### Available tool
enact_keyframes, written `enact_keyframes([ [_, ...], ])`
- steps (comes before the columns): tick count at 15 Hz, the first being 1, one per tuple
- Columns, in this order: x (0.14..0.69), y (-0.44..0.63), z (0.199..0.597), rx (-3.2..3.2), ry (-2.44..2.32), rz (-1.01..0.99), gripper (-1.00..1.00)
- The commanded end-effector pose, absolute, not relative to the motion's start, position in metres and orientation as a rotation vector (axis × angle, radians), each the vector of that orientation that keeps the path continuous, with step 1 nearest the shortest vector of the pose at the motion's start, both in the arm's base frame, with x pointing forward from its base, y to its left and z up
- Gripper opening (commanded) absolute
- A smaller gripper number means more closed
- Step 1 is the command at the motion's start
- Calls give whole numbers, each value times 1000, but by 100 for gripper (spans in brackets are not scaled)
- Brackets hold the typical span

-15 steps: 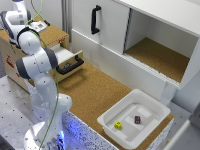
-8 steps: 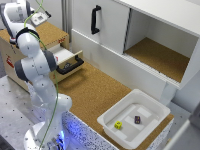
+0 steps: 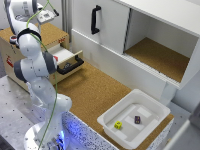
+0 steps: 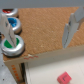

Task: Toggle the green light switch to turn off the green light

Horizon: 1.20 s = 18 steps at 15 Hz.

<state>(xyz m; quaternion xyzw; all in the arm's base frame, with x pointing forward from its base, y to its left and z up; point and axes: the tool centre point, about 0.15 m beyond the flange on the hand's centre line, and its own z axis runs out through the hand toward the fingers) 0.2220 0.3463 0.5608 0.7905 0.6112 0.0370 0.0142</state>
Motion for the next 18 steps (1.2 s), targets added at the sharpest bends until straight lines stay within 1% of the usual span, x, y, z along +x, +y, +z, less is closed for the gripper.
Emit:
enact_keyframes([
  [1,253,268,539,2698,1663,197,100],
  [4,273,217,524,2879,1413,206,100],
  [10,299,119,472,3034,988,145,100],
  [13,300,83,443,2925,830,192,100],
  [16,302,54,415,3004,704,178,100],
  [18,303,43,397,3081,618,135,100],
])
